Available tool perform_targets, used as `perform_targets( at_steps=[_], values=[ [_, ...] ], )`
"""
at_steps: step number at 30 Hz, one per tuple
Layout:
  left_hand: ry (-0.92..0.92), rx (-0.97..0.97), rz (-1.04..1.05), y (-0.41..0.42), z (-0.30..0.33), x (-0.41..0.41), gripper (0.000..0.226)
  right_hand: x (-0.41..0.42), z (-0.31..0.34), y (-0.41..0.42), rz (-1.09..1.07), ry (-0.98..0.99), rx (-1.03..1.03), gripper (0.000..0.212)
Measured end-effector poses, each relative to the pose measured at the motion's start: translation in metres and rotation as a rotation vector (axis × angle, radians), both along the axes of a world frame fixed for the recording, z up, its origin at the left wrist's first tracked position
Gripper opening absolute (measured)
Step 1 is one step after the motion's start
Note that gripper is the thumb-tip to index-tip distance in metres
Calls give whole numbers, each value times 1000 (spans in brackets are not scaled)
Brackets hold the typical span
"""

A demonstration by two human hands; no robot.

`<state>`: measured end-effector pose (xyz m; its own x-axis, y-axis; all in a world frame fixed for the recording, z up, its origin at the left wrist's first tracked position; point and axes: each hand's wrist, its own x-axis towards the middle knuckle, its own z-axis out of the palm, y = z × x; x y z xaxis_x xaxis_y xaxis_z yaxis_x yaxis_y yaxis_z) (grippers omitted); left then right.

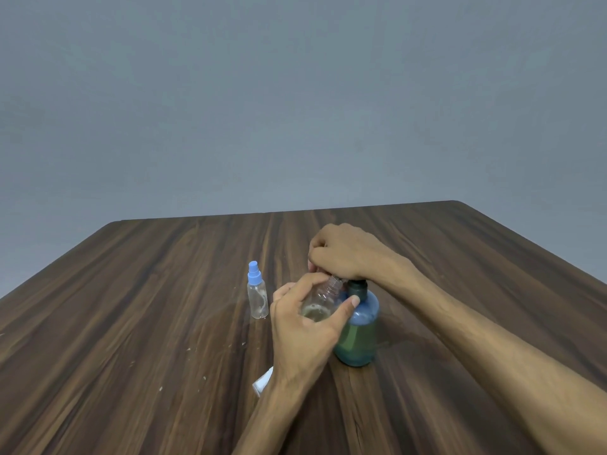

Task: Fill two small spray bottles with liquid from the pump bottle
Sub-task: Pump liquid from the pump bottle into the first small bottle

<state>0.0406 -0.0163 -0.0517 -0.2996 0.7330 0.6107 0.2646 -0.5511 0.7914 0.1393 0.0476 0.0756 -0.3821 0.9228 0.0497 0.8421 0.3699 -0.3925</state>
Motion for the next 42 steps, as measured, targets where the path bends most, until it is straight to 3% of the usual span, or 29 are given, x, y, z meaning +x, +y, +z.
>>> perform_targets(
  at_steps=[15, 19, 23, 28, 33, 42],
  values=[
    [21, -13, 0, 1, 0, 0, 38, 2, -1, 3, 12, 19, -43, 32],
    [23, -10, -4, 0, 0, 0, 35, 2, 1, 3, -5, 72, 70, 31],
    [22, -16, -4, 1, 2, -1, 38, -1, -1, 4, -7, -42, 3, 31],
    [3, -21, -10, 1, 0, 0, 37, 2, 2, 4, 4, 45, 74, 33],
    [16, -22, -7, 1, 0, 0, 38, -2, -1, 4, -13, -70, 41, 31],
    [28, -5, 17, 1, -2, -1, 38, -1, 0, 3, -35, -44, 32, 39]
  ],
)
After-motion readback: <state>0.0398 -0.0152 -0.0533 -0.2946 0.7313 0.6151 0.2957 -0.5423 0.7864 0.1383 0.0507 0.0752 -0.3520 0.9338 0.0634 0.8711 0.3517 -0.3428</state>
